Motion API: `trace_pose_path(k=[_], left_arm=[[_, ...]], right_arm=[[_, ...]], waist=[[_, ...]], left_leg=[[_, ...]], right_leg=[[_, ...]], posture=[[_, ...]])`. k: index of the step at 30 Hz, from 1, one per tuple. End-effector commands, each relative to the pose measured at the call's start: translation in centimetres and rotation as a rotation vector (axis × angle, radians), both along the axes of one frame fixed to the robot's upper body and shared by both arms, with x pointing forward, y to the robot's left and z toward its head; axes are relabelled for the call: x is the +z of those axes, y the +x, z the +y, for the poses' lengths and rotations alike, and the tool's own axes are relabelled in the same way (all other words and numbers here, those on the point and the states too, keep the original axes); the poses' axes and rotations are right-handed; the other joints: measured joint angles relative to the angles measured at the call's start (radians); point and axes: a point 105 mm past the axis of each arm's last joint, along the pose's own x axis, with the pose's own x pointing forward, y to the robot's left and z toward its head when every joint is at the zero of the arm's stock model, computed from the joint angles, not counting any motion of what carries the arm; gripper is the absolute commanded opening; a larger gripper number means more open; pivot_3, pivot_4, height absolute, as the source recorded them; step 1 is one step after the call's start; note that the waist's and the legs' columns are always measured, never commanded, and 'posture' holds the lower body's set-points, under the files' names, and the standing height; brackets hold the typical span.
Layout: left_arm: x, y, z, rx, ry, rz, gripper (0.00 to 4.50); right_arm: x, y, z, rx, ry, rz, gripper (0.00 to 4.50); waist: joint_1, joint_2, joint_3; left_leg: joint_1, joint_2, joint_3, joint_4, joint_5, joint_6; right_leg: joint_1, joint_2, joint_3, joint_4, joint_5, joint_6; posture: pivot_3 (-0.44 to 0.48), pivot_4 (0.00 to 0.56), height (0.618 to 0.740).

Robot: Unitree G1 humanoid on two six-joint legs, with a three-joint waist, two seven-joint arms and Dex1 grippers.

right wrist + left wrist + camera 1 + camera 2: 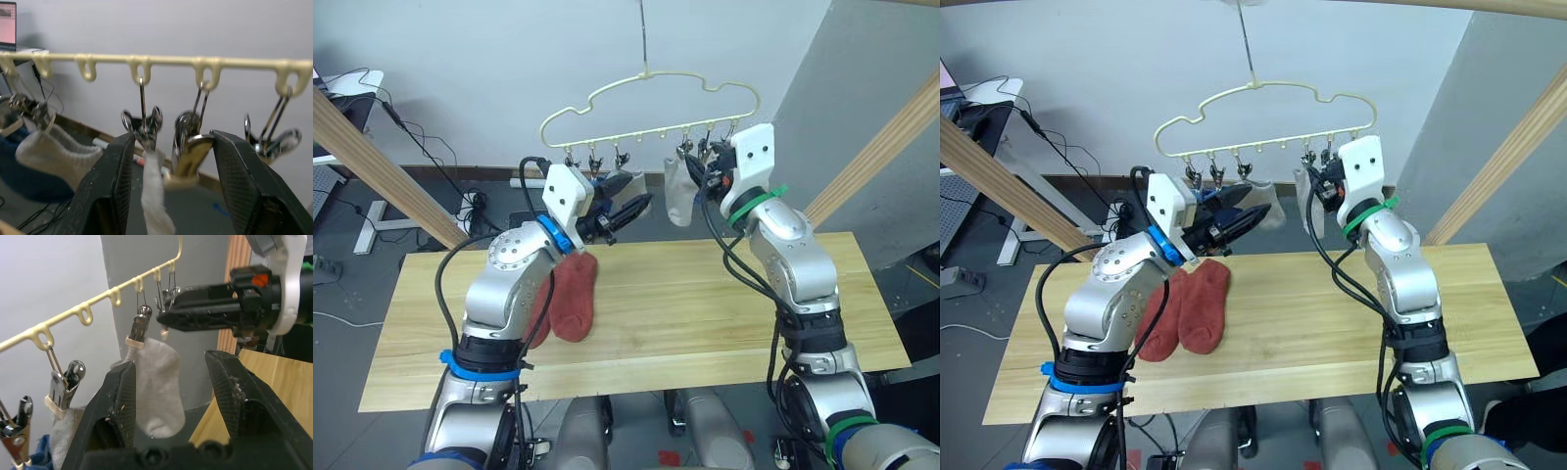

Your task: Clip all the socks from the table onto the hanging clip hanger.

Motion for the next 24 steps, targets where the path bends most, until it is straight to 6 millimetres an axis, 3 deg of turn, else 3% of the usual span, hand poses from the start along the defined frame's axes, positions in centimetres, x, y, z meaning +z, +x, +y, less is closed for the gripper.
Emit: trace_pose_path(k=[1, 8, 24], left_arm=[[1.5, -0.6, 0.1, -0.024, -0.004, -0.051, 2.52], [1.6, -0.5, 0.0, -0.023, 0.004, -0.056, 2.52], [1.5, -0.4, -0.2, -0.023, 0.011, -0.059, 2.52]], right_arm=[[1.4, -1.1, -0.1, -0.002, 0.032, -0.042, 2.53], [0.7, -0.5, -0.2, -0.09, 0.055, -0.028, 2.53], [1.8, 2.6, -0.7, -0.187, 0.096, -0.085, 2.53]], waist=[[0.001, 0.0, 0.0], [0.001, 0.0, 0.0], [0.001, 0.0, 0.0]], left_leg=[[0.0, 0.0, 0.0, 0.0, 0.0, 0.0], [0.0, 0.0, 0.0, 0.0, 0.0, 0.0], [0.0, 0.0, 0.0, 0.0, 0.0, 0.0]], right_leg=[[0.0, 0.0, 0.0, 0.0, 0.0, 0.0], [0.0, 0.0, 0.0, 0.0, 0.0, 0.0], [0.0, 0.0, 0.0, 0.0, 0.0, 0.0]], posture=[[-0.133, 0.296, 0.74], [-0.131, 0.289, 0.74], [-0.127, 0.281, 0.74]])
